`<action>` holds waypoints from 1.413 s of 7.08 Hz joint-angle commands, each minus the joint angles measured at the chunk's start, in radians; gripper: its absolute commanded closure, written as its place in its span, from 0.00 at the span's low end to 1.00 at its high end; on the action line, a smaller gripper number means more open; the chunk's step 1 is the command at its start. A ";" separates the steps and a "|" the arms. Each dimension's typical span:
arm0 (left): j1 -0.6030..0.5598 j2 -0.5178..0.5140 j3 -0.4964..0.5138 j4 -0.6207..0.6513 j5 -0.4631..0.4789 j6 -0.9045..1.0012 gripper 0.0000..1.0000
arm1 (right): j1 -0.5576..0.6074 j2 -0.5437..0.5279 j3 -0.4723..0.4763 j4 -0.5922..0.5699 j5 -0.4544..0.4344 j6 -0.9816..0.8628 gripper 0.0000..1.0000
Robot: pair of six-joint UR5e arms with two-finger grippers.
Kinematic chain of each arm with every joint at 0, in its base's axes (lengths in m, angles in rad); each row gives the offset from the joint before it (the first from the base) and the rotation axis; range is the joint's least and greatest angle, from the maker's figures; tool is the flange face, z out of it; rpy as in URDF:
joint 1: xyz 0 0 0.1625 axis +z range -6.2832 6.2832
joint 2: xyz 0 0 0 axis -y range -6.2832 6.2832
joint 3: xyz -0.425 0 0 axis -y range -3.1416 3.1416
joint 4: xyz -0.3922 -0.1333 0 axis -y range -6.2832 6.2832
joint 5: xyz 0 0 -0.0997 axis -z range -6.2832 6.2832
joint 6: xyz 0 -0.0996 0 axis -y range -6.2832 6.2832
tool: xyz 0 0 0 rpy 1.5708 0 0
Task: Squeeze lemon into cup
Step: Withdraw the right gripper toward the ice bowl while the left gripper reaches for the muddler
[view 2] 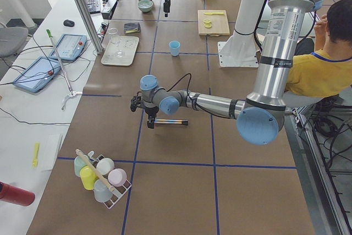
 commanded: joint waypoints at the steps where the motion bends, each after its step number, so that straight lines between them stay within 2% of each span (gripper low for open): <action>1: 0.032 0.000 -0.003 -0.003 0.003 0.003 0.21 | -0.001 0.001 0.000 0.000 0.000 0.002 0.00; 3: 0.038 -0.002 0.000 -0.001 0.004 0.003 0.23 | -0.001 -0.001 0.001 0.000 0.000 0.002 0.00; 4: 0.041 -0.002 -0.005 -0.003 0.001 0.003 0.39 | -0.003 0.001 0.000 0.000 0.000 0.002 0.00; 5: 0.041 -0.002 0.000 -0.003 0.001 0.003 0.63 | -0.003 0.001 0.001 0.000 0.000 0.002 0.00; 6: 0.041 -0.002 0.001 -0.001 0.001 0.003 0.73 | -0.003 0.001 0.003 0.000 0.000 0.003 0.00; 7: 0.041 0.000 -0.008 0.009 -0.003 0.003 1.00 | -0.003 0.002 0.004 0.000 0.000 0.003 0.00; 9: 0.038 0.004 -0.038 0.004 -0.002 0.001 1.00 | -0.003 -0.001 0.012 0.000 0.000 0.005 0.00; 10: 0.035 0.010 -0.151 0.034 -0.002 0.001 1.00 | 0.000 -0.002 0.032 -0.001 0.002 0.005 0.00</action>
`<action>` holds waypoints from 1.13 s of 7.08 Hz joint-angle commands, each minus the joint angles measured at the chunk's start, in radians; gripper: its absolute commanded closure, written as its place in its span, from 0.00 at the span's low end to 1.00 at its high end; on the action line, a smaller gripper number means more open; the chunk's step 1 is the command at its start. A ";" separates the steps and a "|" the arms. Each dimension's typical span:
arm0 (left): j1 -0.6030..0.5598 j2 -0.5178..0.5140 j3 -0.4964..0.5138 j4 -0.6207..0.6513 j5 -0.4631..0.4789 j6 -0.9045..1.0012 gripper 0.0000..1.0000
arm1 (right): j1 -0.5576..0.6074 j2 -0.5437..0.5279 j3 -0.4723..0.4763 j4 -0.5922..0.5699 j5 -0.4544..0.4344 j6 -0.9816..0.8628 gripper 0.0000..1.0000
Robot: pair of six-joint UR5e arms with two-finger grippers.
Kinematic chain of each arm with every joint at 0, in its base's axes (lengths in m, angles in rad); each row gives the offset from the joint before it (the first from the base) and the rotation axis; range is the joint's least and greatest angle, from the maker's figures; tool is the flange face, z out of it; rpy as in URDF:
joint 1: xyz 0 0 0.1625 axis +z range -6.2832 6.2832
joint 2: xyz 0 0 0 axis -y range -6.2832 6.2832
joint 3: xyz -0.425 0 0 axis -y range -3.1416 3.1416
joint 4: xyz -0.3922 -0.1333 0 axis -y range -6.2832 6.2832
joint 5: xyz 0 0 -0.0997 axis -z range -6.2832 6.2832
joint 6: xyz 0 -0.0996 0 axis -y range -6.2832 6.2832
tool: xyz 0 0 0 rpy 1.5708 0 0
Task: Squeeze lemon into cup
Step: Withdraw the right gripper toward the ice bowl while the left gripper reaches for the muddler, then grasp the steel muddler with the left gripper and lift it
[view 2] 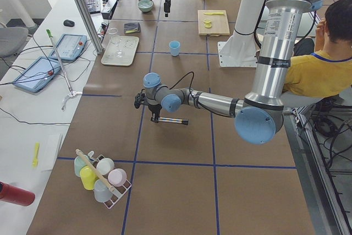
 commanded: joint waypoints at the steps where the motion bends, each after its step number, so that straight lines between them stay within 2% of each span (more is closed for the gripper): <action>1: -0.002 -0.003 -0.215 0.109 0.010 -0.001 1.00 | 0.002 -0.006 0.038 -0.001 0.000 0.002 0.00; 2: 0.007 -0.068 -0.298 0.251 0.010 -0.001 1.00 | 0.004 -0.019 0.059 -0.003 0.000 0.002 0.00; 3: 0.073 -0.256 -0.304 0.468 0.013 0.004 1.00 | 0.013 -0.057 0.097 -0.003 0.003 0.001 0.00; 4: 0.127 -0.397 -0.302 0.537 0.013 0.006 1.00 | 0.044 -0.080 0.122 -0.003 0.004 0.001 0.00; 5: 0.170 -0.457 -0.334 0.521 0.013 -0.008 1.00 | 0.070 -0.083 0.121 -0.004 0.018 -0.001 0.00; 6: 0.217 -0.527 -0.322 0.479 0.060 -0.011 1.00 | 0.094 -0.106 0.121 -0.003 0.023 -0.001 0.00; 7: 0.271 -0.543 -0.324 0.314 0.112 -0.075 1.00 | 0.111 -0.135 0.121 -0.001 0.027 -0.006 0.00; 8: 0.288 -0.516 -0.322 0.086 0.200 -0.126 1.00 | 0.117 -0.141 0.122 -0.001 0.027 -0.004 0.00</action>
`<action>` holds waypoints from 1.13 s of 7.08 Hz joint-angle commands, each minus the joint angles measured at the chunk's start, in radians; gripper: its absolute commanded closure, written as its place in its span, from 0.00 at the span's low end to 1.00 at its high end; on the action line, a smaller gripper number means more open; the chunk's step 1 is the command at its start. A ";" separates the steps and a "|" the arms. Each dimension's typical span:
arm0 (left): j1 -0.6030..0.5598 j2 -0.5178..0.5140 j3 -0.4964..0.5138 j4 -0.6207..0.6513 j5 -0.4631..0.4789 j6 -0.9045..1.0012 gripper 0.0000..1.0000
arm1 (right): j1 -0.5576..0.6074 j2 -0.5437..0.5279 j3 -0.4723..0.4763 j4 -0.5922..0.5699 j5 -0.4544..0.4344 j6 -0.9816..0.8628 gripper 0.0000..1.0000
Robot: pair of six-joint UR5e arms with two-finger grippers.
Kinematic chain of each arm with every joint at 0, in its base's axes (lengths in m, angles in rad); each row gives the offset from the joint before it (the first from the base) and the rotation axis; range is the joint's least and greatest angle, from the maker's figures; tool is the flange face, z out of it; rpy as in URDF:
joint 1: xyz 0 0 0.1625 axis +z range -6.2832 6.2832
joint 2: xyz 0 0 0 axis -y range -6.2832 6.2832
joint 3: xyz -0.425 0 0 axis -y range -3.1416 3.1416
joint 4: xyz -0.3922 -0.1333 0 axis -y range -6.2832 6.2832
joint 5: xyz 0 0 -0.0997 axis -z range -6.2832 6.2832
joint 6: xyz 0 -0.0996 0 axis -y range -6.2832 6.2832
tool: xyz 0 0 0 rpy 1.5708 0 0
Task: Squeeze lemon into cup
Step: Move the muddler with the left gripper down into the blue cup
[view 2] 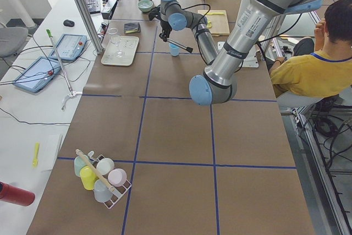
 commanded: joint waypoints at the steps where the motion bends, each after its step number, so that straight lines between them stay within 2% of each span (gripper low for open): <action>1: 0.105 0.082 0.014 -0.523 0.218 -0.057 1.00 | 0.019 -0.028 0.002 0.001 0.001 -0.003 0.00; 2: 0.179 0.136 0.033 -0.755 0.431 -0.054 1.00 | 0.021 -0.038 -0.002 0.001 -0.002 -0.011 0.00; 3: 0.306 0.143 0.053 -0.891 0.738 -0.041 1.00 | 0.021 -0.041 -0.005 0.001 -0.004 -0.013 0.00; 4: 0.383 0.144 0.083 -0.957 0.938 -0.038 1.00 | 0.020 -0.044 -0.005 0.001 -0.002 -0.013 0.00; 5: 0.411 0.141 0.123 -1.092 1.092 0.006 1.00 | 0.020 -0.047 -0.006 0.001 -0.002 -0.013 0.00; 6: 0.429 0.135 0.138 -1.186 1.186 0.102 1.00 | 0.020 -0.048 -0.006 0.001 -0.002 -0.013 0.00; 8: 0.439 0.098 0.219 -1.190 1.249 0.121 1.00 | 0.018 -0.050 -0.006 0.001 -0.002 -0.011 0.00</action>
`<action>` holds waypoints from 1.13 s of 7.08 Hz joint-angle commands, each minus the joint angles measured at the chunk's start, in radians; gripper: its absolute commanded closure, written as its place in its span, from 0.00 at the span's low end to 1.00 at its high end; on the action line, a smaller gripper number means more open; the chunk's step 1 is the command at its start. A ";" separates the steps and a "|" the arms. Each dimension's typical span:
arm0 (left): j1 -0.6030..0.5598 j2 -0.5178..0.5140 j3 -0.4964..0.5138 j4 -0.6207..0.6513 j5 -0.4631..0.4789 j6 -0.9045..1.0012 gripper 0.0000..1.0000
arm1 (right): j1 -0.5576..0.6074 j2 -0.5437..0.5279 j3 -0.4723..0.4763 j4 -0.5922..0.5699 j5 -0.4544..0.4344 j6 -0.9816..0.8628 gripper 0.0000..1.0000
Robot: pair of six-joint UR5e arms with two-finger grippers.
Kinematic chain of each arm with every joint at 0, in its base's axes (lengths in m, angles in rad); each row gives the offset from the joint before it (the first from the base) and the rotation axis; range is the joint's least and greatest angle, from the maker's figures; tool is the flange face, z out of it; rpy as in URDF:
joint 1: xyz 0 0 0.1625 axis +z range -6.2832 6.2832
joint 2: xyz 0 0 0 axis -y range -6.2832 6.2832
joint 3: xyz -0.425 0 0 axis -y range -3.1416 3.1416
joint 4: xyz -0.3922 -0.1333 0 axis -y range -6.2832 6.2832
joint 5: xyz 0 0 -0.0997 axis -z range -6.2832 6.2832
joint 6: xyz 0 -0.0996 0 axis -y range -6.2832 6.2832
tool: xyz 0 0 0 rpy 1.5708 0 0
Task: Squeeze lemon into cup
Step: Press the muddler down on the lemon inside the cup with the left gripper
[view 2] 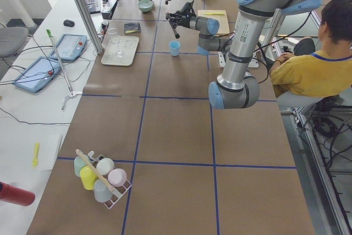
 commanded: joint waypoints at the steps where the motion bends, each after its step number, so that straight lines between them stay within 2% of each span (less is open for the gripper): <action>1: 0.009 -0.029 0.076 -0.016 0.047 0.017 1.00 | -0.001 -0.001 0.000 0.000 0.000 0.000 0.00; 8: 0.044 -0.045 0.185 -0.020 0.047 0.014 1.00 | -0.002 -0.010 -0.005 0.000 0.002 0.005 0.00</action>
